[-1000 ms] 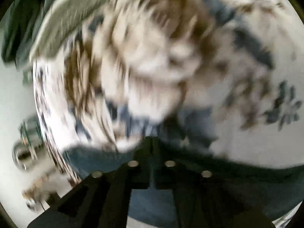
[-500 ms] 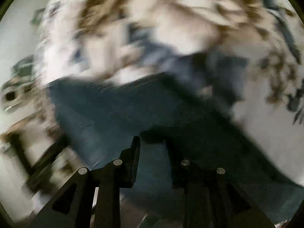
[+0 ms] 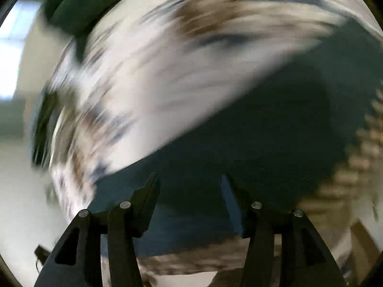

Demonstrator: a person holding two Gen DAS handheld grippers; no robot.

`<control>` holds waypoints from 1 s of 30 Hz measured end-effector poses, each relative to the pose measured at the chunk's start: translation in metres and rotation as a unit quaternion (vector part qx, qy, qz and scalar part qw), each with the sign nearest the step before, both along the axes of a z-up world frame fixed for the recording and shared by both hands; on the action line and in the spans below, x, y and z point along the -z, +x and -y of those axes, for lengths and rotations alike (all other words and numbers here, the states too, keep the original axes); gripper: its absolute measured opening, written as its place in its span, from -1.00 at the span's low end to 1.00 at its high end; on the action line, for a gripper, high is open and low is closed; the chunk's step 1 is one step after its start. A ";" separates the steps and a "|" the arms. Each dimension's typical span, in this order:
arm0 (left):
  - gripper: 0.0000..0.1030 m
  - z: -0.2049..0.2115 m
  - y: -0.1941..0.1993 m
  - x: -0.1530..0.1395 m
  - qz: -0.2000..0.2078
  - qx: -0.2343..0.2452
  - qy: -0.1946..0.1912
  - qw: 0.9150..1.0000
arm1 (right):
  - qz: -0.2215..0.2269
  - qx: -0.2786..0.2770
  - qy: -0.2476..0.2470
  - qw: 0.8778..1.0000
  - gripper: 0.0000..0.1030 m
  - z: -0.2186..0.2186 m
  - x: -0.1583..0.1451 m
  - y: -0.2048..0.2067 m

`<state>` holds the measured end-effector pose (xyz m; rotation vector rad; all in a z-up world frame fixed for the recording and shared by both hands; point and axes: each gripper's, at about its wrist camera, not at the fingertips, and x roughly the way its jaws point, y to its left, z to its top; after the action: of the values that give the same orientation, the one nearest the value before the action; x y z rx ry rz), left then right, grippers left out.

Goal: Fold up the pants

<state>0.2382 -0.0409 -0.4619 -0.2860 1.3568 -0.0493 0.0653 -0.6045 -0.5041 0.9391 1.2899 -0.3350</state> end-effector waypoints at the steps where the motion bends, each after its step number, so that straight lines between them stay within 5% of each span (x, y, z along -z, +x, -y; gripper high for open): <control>1: 0.47 0.017 0.000 0.003 -0.004 0.013 -0.005 1.000 | -0.006 0.029 -0.003 1.000 0.09 0.020 0.000 -0.018; 6: 0.47 0.125 0.014 0.035 -0.032 0.103 -0.006 0.994 | 0.024 0.181 -0.007 0.983 0.09 0.148 0.017 -0.108; 12: 0.48 0.186 0.030 0.089 -0.084 0.123 0.005 0.989 | 0.094 0.258 0.009 0.961 0.09 0.235 0.049 -0.124; 14: 0.61 0.193 0.034 0.102 -0.090 0.118 0.019 0.989 | 0.100 0.272 0.009 0.957 0.09 0.239 0.063 -0.117; 16: 0.98 0.198 0.036 0.108 -0.089 0.118 0.015 0.989 | 0.120 0.274 0.018 0.954 0.06 0.235 0.069 -0.108; 18: 1.00 0.205 0.037 0.111 -0.089 0.124 0.026 0.988 | 0.150 0.265 0.012 0.952 -0.23 0.240 0.065 -0.103; 24: 1.00 0.217 0.036 0.120 -0.076 0.104 0.073 0.989 | 0.150 0.235 0.041 0.960 -0.23 0.244 0.088 -0.074; 25: 1.00 0.218 0.037 0.121 -0.073 0.098 0.074 0.990 | 0.154 0.236 0.037 0.959 -0.42 0.243 0.087 -0.071; 26: 1.00 0.218 0.037 0.121 -0.073 0.093 0.075 0.990 | 0.151 0.236 0.019 0.960 -0.84 0.243 0.082 -0.071; 30: 1.00 0.219 0.037 0.112 -0.085 0.095 0.071 0.989 | 0.166 0.234 -0.039 0.957 -0.84 0.228 0.039 -0.068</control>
<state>0.2755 -0.2604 -0.5740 -0.0413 1.5467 -0.0878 -0.0025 -0.8326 -0.5433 1.1747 0.7336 -0.5628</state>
